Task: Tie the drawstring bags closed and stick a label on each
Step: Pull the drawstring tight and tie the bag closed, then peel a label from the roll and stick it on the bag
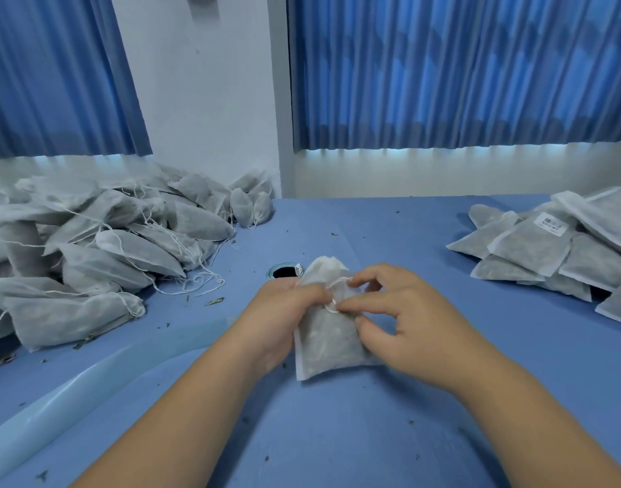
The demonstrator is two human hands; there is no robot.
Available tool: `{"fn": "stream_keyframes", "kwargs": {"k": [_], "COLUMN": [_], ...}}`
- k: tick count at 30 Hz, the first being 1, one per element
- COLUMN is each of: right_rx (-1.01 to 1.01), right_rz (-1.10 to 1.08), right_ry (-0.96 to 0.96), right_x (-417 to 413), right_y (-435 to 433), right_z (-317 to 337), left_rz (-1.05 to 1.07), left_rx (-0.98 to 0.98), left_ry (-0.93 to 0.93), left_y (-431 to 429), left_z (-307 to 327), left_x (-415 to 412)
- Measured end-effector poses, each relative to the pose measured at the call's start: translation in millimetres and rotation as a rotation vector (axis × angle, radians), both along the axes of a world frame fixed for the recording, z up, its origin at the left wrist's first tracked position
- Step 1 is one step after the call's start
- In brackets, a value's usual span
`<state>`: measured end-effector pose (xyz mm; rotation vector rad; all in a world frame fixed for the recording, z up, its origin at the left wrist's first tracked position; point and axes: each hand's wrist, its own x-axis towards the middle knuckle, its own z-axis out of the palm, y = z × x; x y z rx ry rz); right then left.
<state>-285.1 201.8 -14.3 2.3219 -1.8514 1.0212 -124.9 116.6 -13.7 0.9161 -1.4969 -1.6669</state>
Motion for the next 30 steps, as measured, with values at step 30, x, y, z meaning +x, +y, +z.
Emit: {"fn": "stream_keyframes", "kwargs": {"k": [30], "right_rx": [0.266], "right_rz": [0.089], "right_ry": [-0.194], "right_x": [110], "right_y": [-80], "right_z": [-40], "left_rz": [0.666], "left_rx": [-0.385], "left_ry": [-0.369], "left_y": [0], "left_z": [-42], "left_x": [117]}}
